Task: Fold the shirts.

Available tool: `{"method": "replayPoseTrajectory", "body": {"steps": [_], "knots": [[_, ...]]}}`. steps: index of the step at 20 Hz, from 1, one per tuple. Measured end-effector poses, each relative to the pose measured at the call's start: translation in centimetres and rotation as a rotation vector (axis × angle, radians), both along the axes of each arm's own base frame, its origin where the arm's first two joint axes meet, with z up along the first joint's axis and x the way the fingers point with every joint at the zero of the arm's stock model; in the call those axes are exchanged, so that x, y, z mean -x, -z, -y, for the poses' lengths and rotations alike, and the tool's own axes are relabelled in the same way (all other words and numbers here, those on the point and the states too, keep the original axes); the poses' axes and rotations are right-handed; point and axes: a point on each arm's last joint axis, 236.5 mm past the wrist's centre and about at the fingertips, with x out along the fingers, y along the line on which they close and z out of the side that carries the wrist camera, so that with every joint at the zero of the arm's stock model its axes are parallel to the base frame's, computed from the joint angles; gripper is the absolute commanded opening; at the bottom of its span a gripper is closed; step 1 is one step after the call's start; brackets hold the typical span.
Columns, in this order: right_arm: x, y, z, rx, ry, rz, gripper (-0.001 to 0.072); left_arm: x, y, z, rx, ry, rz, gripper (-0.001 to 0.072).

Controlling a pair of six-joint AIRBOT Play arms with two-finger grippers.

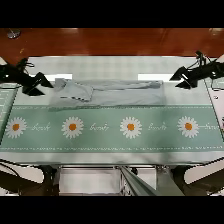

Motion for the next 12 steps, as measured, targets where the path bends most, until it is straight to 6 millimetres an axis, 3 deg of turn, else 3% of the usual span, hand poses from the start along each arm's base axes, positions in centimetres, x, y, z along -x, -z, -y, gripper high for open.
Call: {"method": "replayPoseTrajectory", "body": {"steps": [2, 4, 10, 11, 12], "knots": [[1.8, 1.3, 0.7, -0.016, 0.01, -0.062, 0.0623, 1.9, -1.1, -1.0, -0.023, -0.024, 0.019, 0.0701], [3.0, 2.8, 0.4, -0.037, 0.006, -0.108, 0.0623, 2.5, -2.3, 0.3, -0.003, -0.035, 0.117, 0.0701], [2.4, 4.2, -5.8, -0.173, -0.042, -0.122, 0.0593, 4.8, -6.3, 11.2, 0.149, 0.041, 0.415, 0.0701], [2.0, 4.3, -6.9, -0.184, -0.056, -0.118, 0.0419, 5.1, -6.5, 13.1, 0.166, 0.067, 0.44, 0.0699], [1.6, 4.5, -7.7, -0.179, -0.068, -0.111, 0.0101, 5.5, -6.6, 14.7, 0.178, 0.098, 0.45, 0.0692]]}}
